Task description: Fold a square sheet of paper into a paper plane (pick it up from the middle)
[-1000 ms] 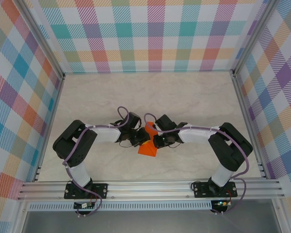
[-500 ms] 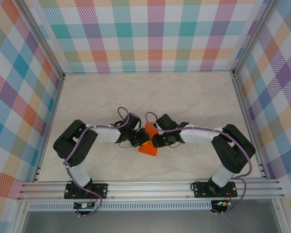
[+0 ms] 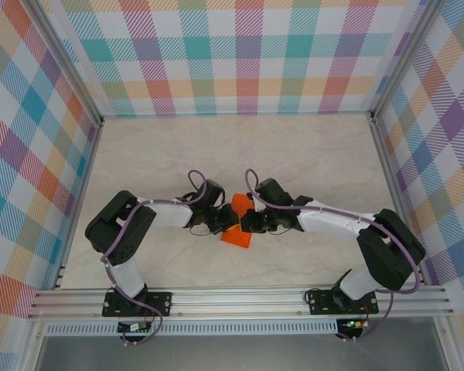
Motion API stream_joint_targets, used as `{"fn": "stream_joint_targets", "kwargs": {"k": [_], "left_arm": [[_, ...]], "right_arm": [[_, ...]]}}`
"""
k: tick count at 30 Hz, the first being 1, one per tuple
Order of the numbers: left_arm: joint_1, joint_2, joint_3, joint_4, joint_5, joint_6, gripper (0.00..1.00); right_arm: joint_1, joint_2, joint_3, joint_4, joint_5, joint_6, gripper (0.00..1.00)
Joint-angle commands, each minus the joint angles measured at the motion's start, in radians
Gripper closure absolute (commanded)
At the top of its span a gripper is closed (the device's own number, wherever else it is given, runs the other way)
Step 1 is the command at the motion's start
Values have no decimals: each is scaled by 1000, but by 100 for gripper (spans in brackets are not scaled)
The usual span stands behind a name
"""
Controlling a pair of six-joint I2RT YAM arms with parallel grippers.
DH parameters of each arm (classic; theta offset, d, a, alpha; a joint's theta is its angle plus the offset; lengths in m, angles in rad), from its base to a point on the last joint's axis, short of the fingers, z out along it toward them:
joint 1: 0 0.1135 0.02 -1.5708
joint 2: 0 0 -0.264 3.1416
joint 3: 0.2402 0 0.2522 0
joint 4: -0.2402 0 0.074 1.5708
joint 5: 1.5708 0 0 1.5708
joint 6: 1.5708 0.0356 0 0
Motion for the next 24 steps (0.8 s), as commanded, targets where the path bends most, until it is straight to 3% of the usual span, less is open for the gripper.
{"fn": "stream_joint_targets", "kwargs": {"k": [1, 6, 24], "left_arm": [[-19, 51, -29, -47, -35, 13, 89], [-19, 57, -26, -39, -29, 12, 89], [-18, 59, -31, -38, -34, 12, 89]], "right_arm": [[-3, 44, -26, 73, -98, 79, 91], [-3, 112, 11, 66, -148, 96, 90], [-5, 201, 44, -36, -84, 54, 86]]}}
